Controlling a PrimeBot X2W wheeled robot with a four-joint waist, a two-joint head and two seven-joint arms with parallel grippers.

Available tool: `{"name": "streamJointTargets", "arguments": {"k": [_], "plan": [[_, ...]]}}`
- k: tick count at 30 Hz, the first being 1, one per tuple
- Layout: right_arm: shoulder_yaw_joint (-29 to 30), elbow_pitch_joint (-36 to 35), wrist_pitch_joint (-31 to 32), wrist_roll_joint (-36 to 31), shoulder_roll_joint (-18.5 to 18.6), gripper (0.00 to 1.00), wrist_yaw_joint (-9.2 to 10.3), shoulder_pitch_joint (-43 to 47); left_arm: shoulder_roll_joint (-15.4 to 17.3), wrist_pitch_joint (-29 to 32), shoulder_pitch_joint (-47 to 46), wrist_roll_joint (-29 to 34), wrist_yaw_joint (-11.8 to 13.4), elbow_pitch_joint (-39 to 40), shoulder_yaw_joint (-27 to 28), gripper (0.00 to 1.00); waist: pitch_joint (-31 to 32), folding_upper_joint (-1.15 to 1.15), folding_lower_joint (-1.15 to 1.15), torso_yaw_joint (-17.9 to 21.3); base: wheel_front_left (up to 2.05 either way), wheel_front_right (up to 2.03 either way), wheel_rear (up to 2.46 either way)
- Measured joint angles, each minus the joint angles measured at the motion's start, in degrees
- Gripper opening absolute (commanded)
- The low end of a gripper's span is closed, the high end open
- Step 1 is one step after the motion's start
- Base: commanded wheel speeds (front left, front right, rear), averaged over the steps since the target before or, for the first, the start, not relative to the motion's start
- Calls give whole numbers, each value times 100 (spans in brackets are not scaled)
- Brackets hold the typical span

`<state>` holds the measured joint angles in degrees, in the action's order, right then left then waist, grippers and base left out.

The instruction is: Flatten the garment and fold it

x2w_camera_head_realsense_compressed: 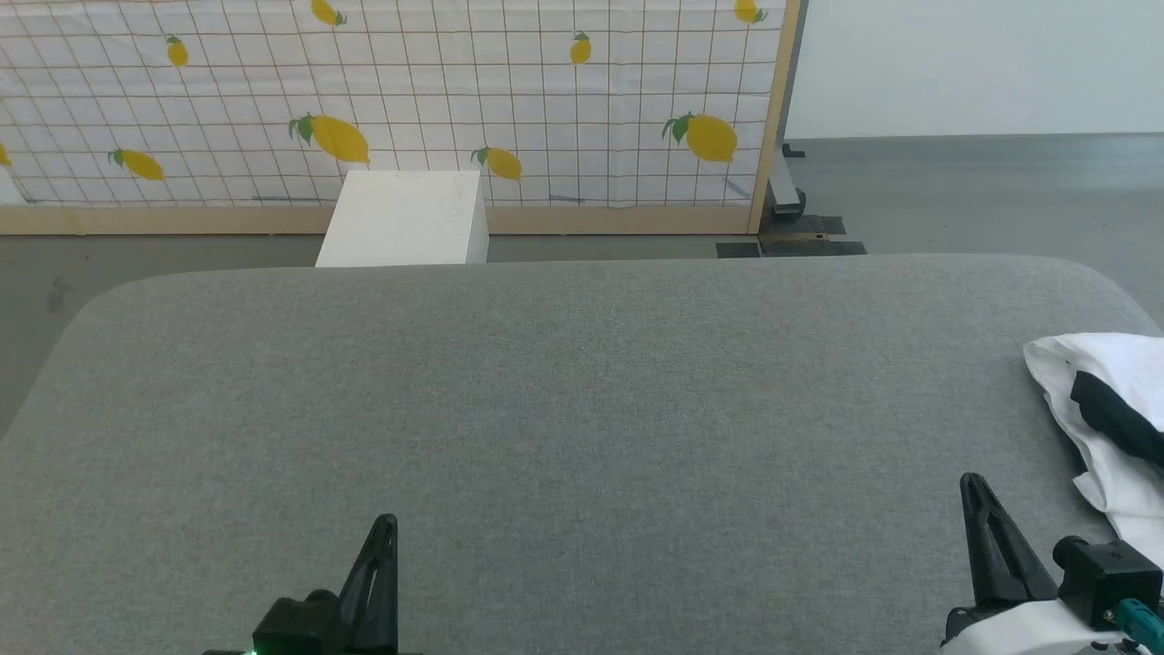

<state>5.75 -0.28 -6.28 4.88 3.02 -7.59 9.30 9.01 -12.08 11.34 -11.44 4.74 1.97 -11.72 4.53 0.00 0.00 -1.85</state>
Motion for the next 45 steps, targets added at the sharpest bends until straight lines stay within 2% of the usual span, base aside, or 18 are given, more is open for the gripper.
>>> {"name": "streamJointTargets", "arguments": {"k": [45], "plan": [[-232,2,258,-152,-1,0,0,-345,-226,497,-439,446,-187,-88,489,0,-190,0,0,78,0,0,0]]}}
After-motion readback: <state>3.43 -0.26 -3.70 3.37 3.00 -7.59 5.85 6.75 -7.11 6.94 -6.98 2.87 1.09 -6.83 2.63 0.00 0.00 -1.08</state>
